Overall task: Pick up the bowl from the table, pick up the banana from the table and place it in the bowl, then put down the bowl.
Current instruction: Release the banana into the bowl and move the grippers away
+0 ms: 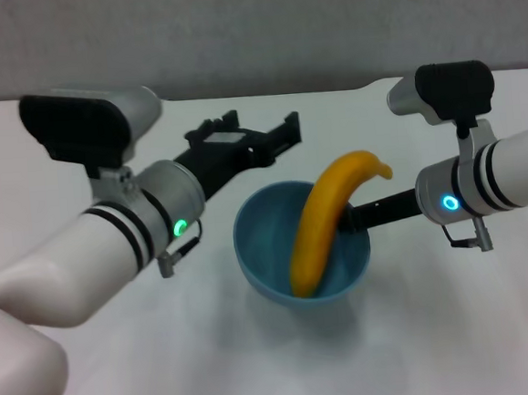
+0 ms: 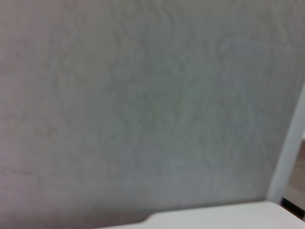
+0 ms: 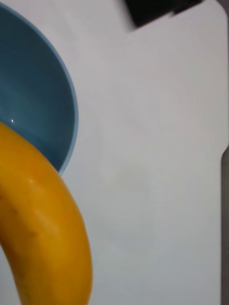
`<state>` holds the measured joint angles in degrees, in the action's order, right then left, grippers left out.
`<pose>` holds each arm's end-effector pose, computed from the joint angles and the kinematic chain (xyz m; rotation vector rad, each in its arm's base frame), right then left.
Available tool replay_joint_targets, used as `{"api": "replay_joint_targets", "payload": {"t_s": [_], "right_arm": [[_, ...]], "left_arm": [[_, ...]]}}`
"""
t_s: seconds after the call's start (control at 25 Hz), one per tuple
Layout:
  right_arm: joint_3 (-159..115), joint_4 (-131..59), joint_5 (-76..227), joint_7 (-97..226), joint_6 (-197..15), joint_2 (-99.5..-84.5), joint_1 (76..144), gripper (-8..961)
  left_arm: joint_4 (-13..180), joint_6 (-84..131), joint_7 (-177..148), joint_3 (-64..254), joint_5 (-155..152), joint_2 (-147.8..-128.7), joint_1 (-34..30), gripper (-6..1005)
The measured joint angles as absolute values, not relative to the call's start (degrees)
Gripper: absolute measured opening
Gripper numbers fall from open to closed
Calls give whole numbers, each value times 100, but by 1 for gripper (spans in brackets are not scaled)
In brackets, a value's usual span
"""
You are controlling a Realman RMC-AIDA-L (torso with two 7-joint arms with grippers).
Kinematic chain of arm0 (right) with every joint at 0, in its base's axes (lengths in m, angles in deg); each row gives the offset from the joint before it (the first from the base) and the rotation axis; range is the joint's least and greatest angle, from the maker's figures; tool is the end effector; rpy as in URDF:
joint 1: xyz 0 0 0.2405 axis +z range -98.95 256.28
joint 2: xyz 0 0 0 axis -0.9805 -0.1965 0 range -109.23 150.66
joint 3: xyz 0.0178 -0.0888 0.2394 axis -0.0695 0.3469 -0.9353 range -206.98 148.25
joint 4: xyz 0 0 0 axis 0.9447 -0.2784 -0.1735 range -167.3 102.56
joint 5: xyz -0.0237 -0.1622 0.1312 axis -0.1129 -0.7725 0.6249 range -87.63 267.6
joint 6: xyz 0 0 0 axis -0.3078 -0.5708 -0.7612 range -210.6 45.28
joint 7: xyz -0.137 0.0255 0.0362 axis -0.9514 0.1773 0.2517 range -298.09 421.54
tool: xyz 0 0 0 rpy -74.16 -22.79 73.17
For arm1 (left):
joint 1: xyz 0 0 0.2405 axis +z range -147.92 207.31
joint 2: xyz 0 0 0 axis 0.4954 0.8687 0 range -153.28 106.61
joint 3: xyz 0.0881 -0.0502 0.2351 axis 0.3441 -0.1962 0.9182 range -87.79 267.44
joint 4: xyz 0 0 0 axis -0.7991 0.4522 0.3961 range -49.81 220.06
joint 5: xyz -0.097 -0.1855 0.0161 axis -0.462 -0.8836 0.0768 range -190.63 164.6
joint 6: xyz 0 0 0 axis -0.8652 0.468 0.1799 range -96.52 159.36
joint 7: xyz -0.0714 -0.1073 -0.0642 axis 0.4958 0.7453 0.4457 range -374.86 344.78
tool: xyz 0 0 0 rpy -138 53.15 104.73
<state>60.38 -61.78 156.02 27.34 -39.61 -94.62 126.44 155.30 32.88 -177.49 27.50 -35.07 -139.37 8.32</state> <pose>0.2193 0.4208 -0.0757 -2.3219 1.3335 0.0353 -0.1410 0.3736 -0.0615 -2.0597 -0.8359 -0.7449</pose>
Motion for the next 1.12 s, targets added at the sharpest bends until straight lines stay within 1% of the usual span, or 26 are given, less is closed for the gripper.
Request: {"api": "replay_joint_targets", "payload": {"t_s": [0.24, 0.32, 0.6, 0.84, 1.12], "right_arm": [[5986, -6086, 15280, 2867, -3608, -9431, 12673, 68], [5968, -6109, 14808, 3152, -3395, -9401, 12797, 68], [5573, -6136, 14036, 3304, -3203, -9391, 13027, 70], [5516, -6146, 13824, 3290, -3250, -9438, 13149, 71], [5602, -6126, 13879, 3275, -3339, -9508, 13103, 73]], "left_arm": [[15578, 3232, -17777, 2252, -3489, -13922, 951, 903], [15583, 3230, -17778, 2126, -3489, -13912, 1009, 903], [15537, 3226, -17781, 1946, -3348, -13915, 1152, 902], [15394, 3264, -17782, 1701, -3194, -13937, 1236, 902], [15146, 3282, -17751, 1601, -3191, -13937, 1239, 903]]}}
